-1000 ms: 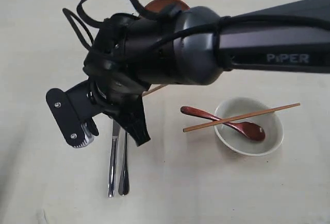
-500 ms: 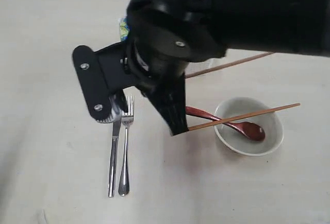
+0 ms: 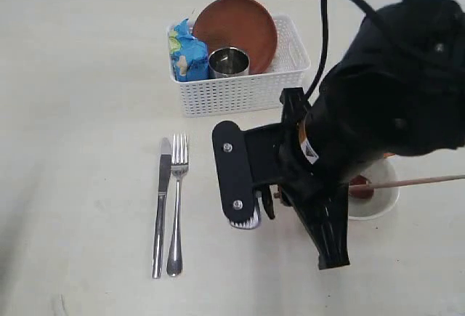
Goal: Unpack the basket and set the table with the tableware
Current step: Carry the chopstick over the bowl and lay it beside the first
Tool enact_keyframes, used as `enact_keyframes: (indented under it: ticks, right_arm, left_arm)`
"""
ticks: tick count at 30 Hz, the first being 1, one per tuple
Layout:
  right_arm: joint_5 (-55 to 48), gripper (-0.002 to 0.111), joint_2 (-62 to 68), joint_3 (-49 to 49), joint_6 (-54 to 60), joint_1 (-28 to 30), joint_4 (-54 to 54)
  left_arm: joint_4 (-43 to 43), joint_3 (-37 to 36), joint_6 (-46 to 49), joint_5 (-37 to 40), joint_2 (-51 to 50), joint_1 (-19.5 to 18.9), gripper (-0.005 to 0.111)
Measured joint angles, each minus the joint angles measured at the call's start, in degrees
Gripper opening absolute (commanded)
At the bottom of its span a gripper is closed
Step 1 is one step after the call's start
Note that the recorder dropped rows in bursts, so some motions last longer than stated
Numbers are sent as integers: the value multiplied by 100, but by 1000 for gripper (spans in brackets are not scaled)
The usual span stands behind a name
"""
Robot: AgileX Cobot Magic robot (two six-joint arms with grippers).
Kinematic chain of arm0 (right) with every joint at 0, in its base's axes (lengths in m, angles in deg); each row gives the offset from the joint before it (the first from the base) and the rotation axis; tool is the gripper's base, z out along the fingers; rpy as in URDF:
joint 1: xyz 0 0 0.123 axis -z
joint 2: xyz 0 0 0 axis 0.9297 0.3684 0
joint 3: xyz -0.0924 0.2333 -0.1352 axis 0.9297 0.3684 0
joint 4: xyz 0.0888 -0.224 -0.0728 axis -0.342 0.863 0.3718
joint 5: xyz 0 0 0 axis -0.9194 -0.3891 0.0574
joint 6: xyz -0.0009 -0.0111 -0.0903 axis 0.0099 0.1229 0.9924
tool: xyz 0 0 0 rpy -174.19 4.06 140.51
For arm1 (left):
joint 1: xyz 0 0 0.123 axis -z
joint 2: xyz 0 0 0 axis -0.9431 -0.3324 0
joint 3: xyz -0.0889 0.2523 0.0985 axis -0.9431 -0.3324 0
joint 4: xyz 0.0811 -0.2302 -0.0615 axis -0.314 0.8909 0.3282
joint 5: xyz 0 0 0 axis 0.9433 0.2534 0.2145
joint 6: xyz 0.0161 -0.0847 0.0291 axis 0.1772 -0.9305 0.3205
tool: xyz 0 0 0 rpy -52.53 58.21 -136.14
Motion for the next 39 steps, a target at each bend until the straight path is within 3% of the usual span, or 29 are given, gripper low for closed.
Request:
enact_keyframes:
  ticks: [6, 15, 39]
  right_arm:
    - [1185, -1, 212, 280, 224, 0, 17]
    - [1192, -1, 618, 280, 545, 0, 642]
    - [1182, -1, 630, 280, 52, 0, 801]
  left_arm:
    - [0, 0, 0, 0, 0, 0, 0]
    - [0, 0, 0, 0, 0, 0, 0]
    - [0, 0, 0, 0, 0, 0, 0]
